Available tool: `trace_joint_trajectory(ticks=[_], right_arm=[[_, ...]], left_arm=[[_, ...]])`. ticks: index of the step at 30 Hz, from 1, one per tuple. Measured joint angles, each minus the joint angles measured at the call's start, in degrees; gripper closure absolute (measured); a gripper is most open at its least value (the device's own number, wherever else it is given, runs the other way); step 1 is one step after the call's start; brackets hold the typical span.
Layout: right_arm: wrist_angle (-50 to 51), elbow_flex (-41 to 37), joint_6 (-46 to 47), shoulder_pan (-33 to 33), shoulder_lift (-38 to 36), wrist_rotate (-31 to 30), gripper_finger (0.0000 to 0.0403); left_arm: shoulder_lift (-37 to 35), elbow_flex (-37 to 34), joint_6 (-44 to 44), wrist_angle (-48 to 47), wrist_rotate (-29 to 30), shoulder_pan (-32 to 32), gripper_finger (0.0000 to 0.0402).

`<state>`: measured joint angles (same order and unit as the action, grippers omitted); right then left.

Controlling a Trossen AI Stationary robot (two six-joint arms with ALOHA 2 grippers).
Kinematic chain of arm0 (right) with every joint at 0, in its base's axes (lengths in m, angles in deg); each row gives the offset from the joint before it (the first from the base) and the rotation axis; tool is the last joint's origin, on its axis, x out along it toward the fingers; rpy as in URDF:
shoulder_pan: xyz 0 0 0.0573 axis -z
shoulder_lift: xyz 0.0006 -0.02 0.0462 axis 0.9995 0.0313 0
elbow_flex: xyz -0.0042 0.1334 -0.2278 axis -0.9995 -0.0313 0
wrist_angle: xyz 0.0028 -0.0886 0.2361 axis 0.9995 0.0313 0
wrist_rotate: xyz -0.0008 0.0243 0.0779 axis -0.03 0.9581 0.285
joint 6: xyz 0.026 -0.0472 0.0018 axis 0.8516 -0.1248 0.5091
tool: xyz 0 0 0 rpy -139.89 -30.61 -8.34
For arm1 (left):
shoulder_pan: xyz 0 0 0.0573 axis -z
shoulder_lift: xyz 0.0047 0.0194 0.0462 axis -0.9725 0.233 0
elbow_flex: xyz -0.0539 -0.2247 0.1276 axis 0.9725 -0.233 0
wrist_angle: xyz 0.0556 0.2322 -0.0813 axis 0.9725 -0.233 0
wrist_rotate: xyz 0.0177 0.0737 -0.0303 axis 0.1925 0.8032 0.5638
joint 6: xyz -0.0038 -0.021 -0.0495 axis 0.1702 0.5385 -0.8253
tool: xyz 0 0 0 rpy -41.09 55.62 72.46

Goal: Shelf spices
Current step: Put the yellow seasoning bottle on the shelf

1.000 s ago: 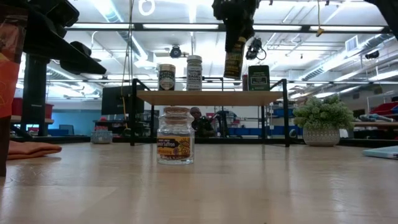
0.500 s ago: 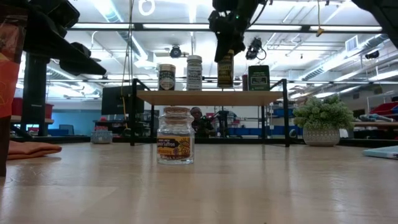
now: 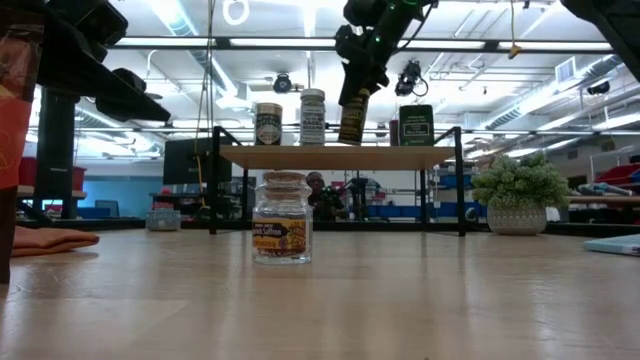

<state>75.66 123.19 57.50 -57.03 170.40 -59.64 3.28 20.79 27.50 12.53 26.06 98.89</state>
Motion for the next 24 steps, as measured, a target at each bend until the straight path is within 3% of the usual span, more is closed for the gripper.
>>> trace_joint_trajectory(ticks=[24], right_arm=[[-5.4, 0.0, 1.6, 1.6, -0.1, -0.1, 0.0161]], left_arm=[[0.0, 0.0, 0.9, -1.0, 0.0, 0.0, 0.0066]])
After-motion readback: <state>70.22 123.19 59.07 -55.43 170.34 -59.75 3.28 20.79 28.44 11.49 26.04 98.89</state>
